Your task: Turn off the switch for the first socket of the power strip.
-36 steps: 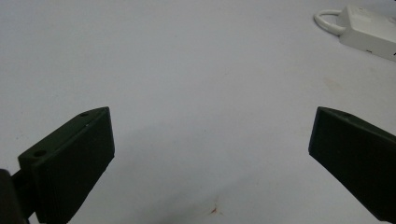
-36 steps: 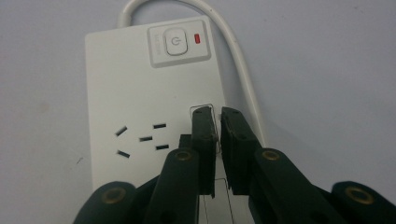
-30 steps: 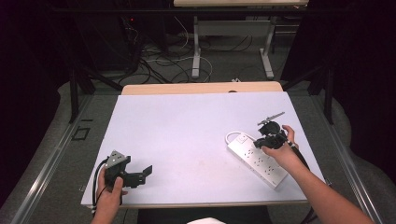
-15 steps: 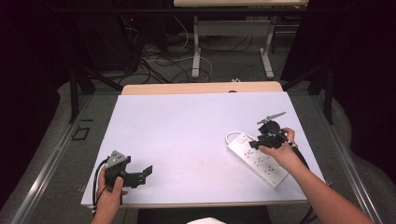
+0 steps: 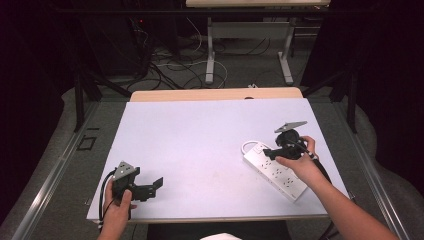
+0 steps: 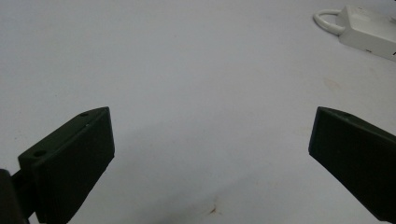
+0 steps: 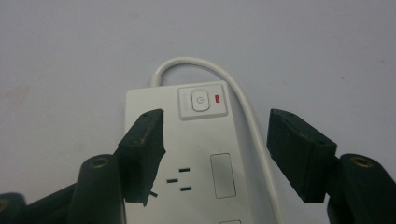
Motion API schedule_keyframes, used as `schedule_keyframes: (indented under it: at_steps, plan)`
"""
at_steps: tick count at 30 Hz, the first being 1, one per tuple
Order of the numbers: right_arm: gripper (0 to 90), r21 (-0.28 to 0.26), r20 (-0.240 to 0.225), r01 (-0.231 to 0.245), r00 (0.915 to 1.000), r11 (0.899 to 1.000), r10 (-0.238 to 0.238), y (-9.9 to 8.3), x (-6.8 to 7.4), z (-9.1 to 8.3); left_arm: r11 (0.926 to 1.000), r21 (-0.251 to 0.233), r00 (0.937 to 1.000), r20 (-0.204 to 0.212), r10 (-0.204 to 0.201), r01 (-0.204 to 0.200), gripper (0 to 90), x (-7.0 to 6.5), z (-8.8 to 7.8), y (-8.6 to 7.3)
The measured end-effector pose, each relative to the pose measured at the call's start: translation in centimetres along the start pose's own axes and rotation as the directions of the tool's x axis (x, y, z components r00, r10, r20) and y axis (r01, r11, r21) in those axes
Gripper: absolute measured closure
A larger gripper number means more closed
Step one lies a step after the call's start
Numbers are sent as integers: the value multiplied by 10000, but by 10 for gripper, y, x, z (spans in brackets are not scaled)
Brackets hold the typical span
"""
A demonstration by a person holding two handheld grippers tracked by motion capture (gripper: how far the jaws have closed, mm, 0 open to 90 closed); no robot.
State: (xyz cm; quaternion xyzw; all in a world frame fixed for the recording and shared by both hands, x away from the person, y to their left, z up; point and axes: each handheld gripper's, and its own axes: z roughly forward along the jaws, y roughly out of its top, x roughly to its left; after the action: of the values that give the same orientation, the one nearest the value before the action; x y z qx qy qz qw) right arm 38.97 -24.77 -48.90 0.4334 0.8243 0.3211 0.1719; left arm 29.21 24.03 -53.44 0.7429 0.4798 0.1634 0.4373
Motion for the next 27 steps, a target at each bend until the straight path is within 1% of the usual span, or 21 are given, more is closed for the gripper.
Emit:
schedule_keyframes:
  at_steps: [2,4,5,6,7,8,9,10,11,12,13,14,15,17,21,23,26,27]
  plan:
    - [273,-120,-189,52,9998,9999,-54,1,1,0,10000,16,10000,3,8,-8,1,0,0,0]
    - [233,-201,-225,127,9997,9997,-132,1,1,0,10000,23,10000,1,14,-14,1,0,0,0]
    - [194,-238,-184,192,9996,9995,-196,1,2,0,10000,17,10000,-2,11,-11,1,0,0,0]
    - [163,-385,-220,332,9992,9987,-341,1,3,0,10000,14,10000,1,7,-7,1,0,-1,0]
    - [150,-404,-297,263,9992,9988,-275,1,3,0,10000,1,10000,-2,-3,3,1,0,0,0]
    - [148,-521,-264,184,9995,9985,-198,1,5,0,10000,-23,10000,-8,0,0,1,0,0,0]
    - [139,-753,-149,214,9996,9969,-226,0,5,0,10000,-38,10000,-13,-2,2,1,0,0,1]
    - [124,-868,-143,201,9997,9960,-214,-1,6,0,10000,31,10000,-8,44,-44,1,0,0,1]
    - [93,-987,-179,121,9997,9950,-139,-2,7,0,10000,35,10000,1,44,-44,1,1,0,1]
    - [56,-1082,-248,-83,9997,9941,57,-3,8,-1,10000,54,10000,-4,34,-34,1,1,1,1]
    - [15,-1219,-315,-137,9995,9924,100,-4,9,-2,10000,43,10000,-14,21,-21,1,1,1,1]
    - [0,-1334,-424,-213,9990,9908,158,-5,9,-3,10000,33,10000,-20,9,-9,1,1,1,1]
    - [0,-1329,-503,-423,9981,9902,358,-6,9,-5,10000,13,10000,-37,38,-38,1,2,1,1]
    - [0,-1523,-414,-303,9989,9879,242,-9,9,-9,10000,23,10000,-47,9,-9,1,2,1,1]
    - [0,-1644,-379,-243,9991,9861,183,-12,9,-13,10000,11,10000,-73,-14,15,1,2,1,1]
    - [0,-1750,-236,-76,9997,9845,35,-13,9,-16,10000,20,10000,-88,-31,31,1,1,1,0]
    - [0,-1847,-107,12,9999,9828,-32,-16,10,-20,10000,-6,9999,-101,-49,49,1,1,0,0]
    - [0,-1869,-127,49,9999,9824,-74,-16,11,-21,10000,-7,9999,-100,-54,54,1,1,0,0]
